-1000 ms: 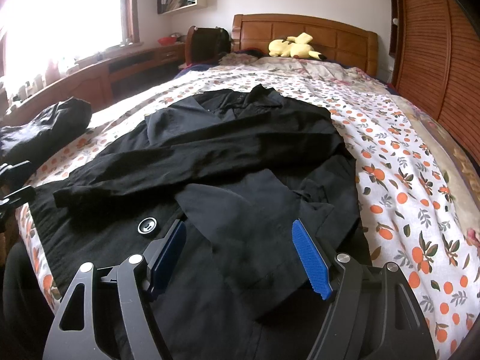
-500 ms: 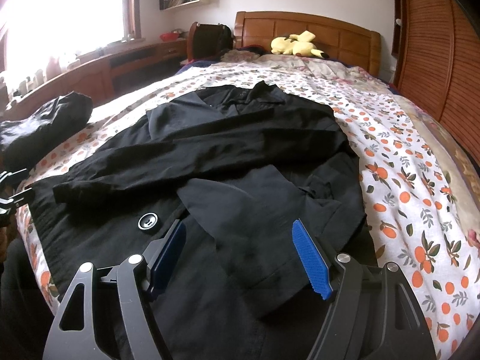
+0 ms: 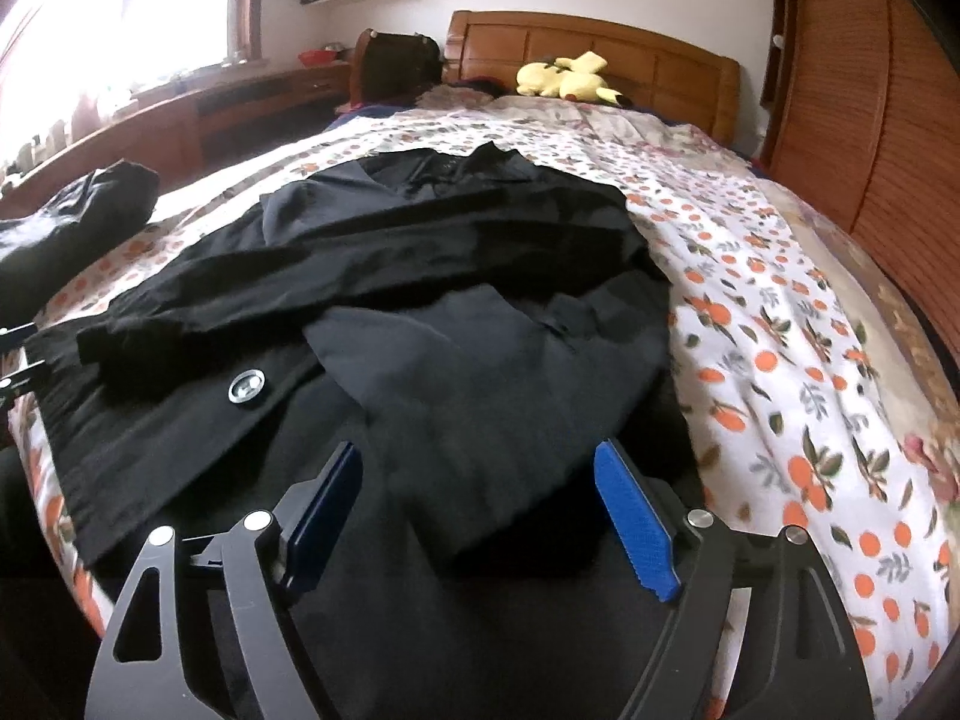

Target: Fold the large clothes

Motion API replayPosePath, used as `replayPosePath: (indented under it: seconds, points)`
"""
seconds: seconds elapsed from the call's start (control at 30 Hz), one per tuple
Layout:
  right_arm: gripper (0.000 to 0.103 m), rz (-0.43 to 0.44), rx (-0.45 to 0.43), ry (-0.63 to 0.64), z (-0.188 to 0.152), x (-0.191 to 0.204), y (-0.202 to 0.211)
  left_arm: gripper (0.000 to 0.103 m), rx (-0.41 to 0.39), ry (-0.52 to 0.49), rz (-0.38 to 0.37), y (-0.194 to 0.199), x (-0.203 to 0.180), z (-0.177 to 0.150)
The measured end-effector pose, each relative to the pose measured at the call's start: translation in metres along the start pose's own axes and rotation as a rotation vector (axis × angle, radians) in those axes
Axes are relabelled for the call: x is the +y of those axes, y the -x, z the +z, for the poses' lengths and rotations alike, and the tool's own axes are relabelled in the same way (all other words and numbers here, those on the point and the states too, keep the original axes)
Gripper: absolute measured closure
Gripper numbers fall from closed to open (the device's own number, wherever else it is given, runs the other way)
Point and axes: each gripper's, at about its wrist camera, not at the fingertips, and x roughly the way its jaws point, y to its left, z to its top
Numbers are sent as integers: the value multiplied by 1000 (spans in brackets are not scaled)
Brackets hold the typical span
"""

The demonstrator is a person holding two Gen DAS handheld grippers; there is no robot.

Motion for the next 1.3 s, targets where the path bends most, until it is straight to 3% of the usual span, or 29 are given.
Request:
replayPosePath:
  seconds: [0.4,0.57,0.63,0.8,0.97,1.03,1.13,1.3]
  points:
    - [26,-86,52,-95,-58,-49,49,2,29,4,-11,-10,5,-4]
    - [27,-77,79,-109,-69,-59,56,2,19,24,-2,-8,9,-4]
    - [30,-72,84,-102,-70,-57,57,2,16,28,2,-7,11,-5]
    - [56,-21,115,-65,-69,-43,51,2,19,31,6,-2,14,-7]
    - [60,15,103,-65,-69,-34,54,2,18,34,-6,5,20,-9]
    - [60,16,104,-60,-71,-31,54,6,15,34,-17,7,22,-11]
    - [59,16,110,-69,-74,-30,51,29,35,47,-80,10,26,-13]
    - [59,16,108,-84,-76,-31,49,33,35,55,-89,11,29,-15]
